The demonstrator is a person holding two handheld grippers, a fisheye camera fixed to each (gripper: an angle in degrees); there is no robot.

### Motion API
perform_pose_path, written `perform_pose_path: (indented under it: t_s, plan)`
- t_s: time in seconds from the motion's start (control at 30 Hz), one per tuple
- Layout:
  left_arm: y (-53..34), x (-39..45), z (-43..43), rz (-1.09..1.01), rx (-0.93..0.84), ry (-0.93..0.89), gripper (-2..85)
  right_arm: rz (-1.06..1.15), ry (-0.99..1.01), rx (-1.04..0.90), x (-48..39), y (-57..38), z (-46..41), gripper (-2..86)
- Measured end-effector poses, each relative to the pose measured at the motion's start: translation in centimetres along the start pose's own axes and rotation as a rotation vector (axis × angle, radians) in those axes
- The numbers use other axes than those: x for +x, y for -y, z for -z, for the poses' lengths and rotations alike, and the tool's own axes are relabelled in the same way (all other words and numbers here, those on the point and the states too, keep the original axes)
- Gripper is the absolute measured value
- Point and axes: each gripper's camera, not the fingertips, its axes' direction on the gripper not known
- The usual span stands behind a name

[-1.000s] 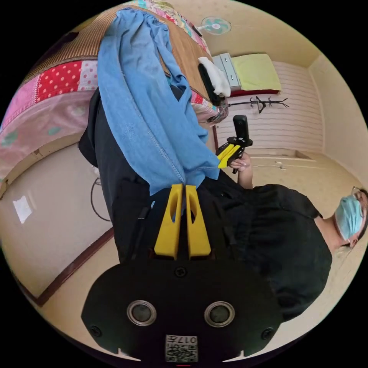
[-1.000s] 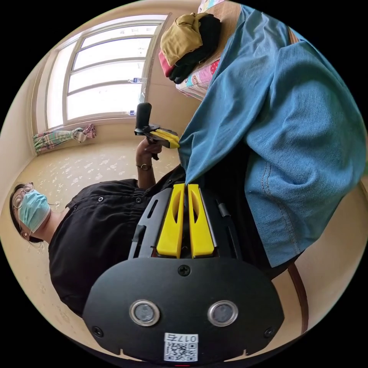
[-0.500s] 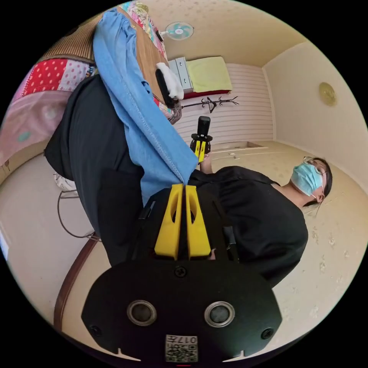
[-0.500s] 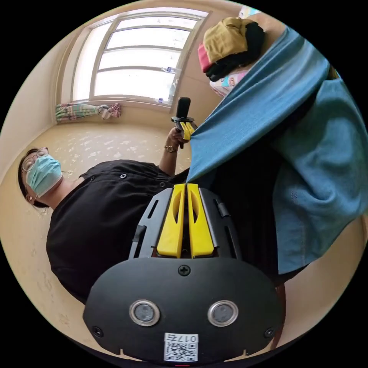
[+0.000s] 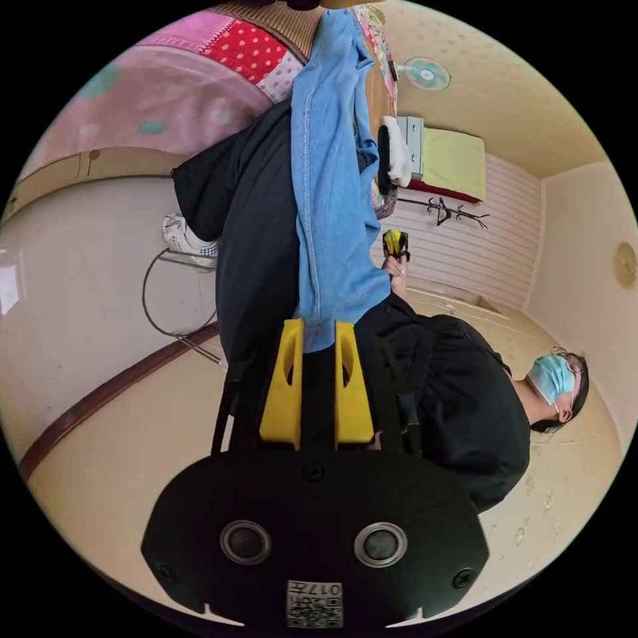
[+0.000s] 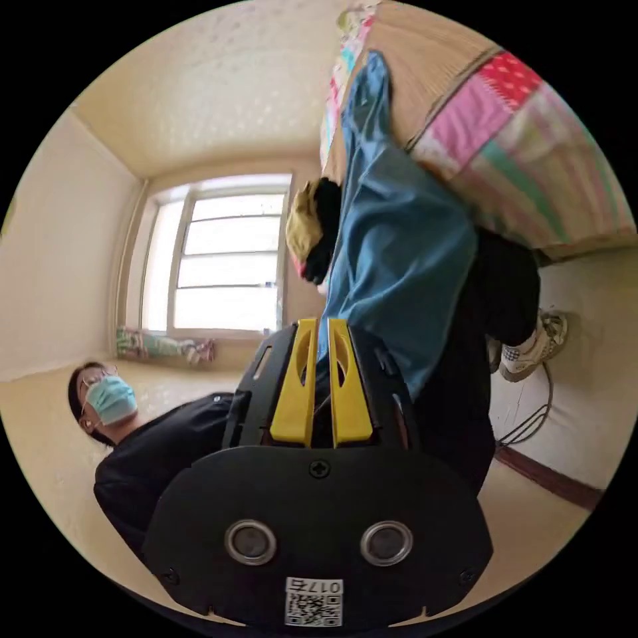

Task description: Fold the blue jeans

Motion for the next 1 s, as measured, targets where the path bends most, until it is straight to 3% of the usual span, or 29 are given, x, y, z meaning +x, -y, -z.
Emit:
perform_pose_path:
  t_s: [0.07,0.17,0.27,0.33,0.43,0.57,0.8,1.0]
  plan:
    - [-0.6,0.0,0.6,0.009,0.050,0.012,7.9,-0.124,-0.056,0.094,3.1,-1.2,2.4,7.5]
    - [-1.4,0.6,1.2,-0.008,0.143,-0.004,7.9,-0.269,-0.194,0.035,6.6,-2.9,2.4,12.3]
    - [-1.3,2.2,1.0,-0.063,0.199,-0.016,7.9,-0.235,-0.041,-0.091,7.7,-3.9,0.2,9.1]
    - [-1.0,3.5,0.5,-0.100,0.218,-0.015,7.9,-0.126,0.058,-0.074,6.3,-4.1,0.5,3.8]
    - [-0.3,6.9,-0.9,-0.195,0.255,-0.011,7.9,0.086,0.287,-0.020,2.3,-3.6,2.8,2.6]
    - [1.2,12.6,-5.5,-0.370,0.191,-0.032,7.9,0.442,0.338,-0.094,-6.4,-3.7,3.8,2.1]
    - [7.7,18.5,-15.9,-0.495,0.078,-0.019,10.8,0.643,0.070,-0.607,-16.7,-5.5,-7.1,1.9]
    - [10.6,21.1,-21.2,-0.525,0.055,0.186,11.3,0.507,-0.109,-0.898,-15.3,-6.7,-17.8,2.1]
